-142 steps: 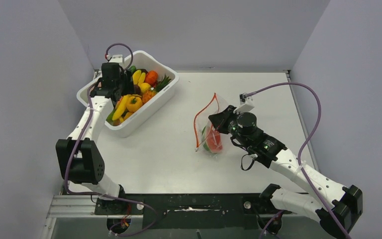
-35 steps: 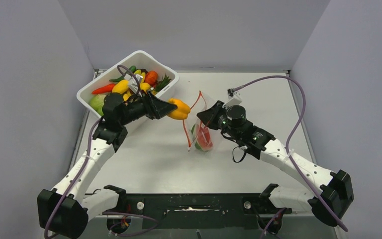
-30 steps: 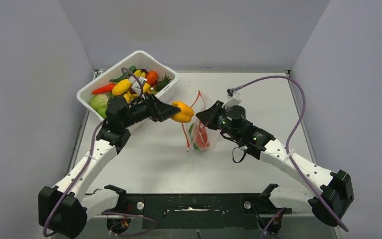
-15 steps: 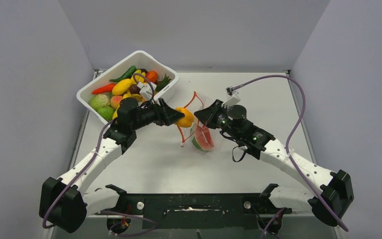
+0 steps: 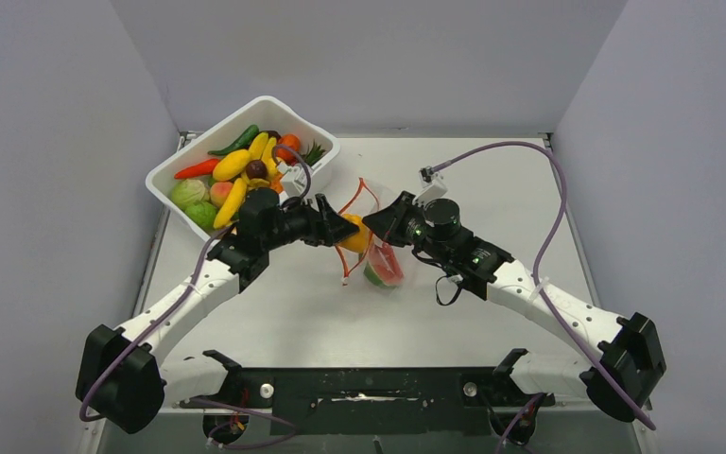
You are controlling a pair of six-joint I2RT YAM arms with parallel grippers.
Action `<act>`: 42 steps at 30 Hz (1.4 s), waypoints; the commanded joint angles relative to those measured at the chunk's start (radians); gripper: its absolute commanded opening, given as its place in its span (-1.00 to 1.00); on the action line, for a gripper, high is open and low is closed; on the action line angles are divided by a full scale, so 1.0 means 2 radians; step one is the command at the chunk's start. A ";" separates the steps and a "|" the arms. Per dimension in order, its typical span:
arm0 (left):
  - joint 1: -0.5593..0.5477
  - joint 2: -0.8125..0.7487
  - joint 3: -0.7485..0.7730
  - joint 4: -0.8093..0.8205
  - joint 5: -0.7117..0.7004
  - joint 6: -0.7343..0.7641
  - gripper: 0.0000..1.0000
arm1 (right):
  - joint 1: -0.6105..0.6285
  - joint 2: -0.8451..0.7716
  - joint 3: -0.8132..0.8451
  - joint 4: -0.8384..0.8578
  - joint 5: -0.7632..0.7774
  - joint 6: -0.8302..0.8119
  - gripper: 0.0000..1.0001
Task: Place the food in the zip-top bag and seal the zipper
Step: Place the fake vegetable in the zipper food storage bag.
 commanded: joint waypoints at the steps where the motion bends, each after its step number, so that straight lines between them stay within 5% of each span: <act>1: -0.009 0.003 0.031 0.020 0.009 -0.003 -0.24 | 0.004 -0.001 0.026 0.047 -0.007 -0.004 -1.00; 6: -0.010 0.001 0.038 -0.010 -0.011 0.010 0.05 | 0.004 -0.003 0.026 0.044 -0.005 -0.003 -1.00; 17: -0.009 -0.019 0.056 -0.039 -0.021 0.024 0.36 | 0.004 -0.004 0.024 0.041 -0.001 -0.001 -1.00; 30: -0.009 -0.027 0.076 -0.075 -0.041 0.039 0.41 | 0.004 -0.009 0.022 0.038 0.002 -0.002 -1.00; 42: -0.008 -0.029 0.151 -0.210 -0.158 0.107 0.32 | 0.001 -0.051 0.015 0.006 0.021 -0.031 -1.00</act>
